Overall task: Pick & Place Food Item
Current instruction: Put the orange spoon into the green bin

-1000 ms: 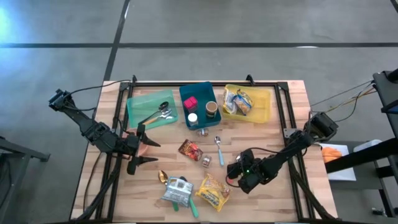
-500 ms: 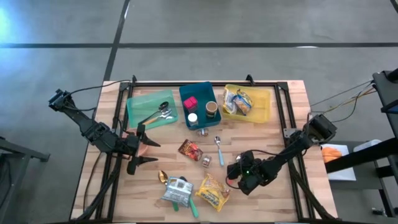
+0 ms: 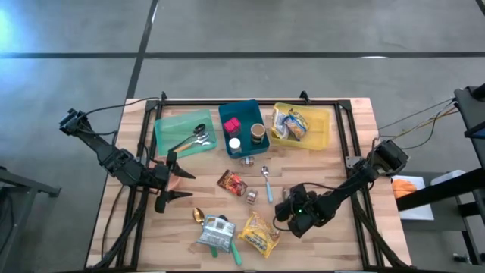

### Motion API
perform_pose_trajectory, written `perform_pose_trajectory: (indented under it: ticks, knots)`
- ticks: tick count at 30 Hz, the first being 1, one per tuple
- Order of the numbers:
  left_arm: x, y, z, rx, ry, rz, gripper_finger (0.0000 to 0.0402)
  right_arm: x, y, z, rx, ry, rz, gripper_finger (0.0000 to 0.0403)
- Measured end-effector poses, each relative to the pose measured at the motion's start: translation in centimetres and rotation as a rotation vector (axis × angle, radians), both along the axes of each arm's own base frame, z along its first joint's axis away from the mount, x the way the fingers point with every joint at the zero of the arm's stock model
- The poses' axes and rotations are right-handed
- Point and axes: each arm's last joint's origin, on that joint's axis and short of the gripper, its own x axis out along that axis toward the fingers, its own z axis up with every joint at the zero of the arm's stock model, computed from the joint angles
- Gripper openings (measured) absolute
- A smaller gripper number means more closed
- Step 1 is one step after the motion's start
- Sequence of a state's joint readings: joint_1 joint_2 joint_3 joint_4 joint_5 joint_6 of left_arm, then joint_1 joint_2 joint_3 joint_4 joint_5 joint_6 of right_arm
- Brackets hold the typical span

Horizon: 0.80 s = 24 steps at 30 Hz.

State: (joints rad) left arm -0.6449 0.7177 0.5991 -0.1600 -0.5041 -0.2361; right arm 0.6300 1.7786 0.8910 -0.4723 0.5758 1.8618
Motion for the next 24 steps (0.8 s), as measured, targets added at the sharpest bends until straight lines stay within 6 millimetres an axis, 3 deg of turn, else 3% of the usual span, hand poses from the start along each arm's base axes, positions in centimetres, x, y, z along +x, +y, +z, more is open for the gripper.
perform_pose_trajectory:
  ticks: [9, 19, 24]
  knots:
    - [0.2, 0.0, 0.5, -0.097, -0.038, 0.019, 0.0266, 1.7, 1.0, 2.5, -0.165, -0.02, 0.162, 0.0009]
    - [0.4, -0.2, 1.0, -0.149, -0.086, 0.022, 0.0266, 3.8, 2.6, 8.1, -0.527, -0.088, 0.279, 0.0008]
    - [1.7, -0.8, 0.6, -0.144, -0.083, 0.036, 0.0266, 4.6, 3.1, 10.2, -0.686, -0.106, 0.313, 0.0008]
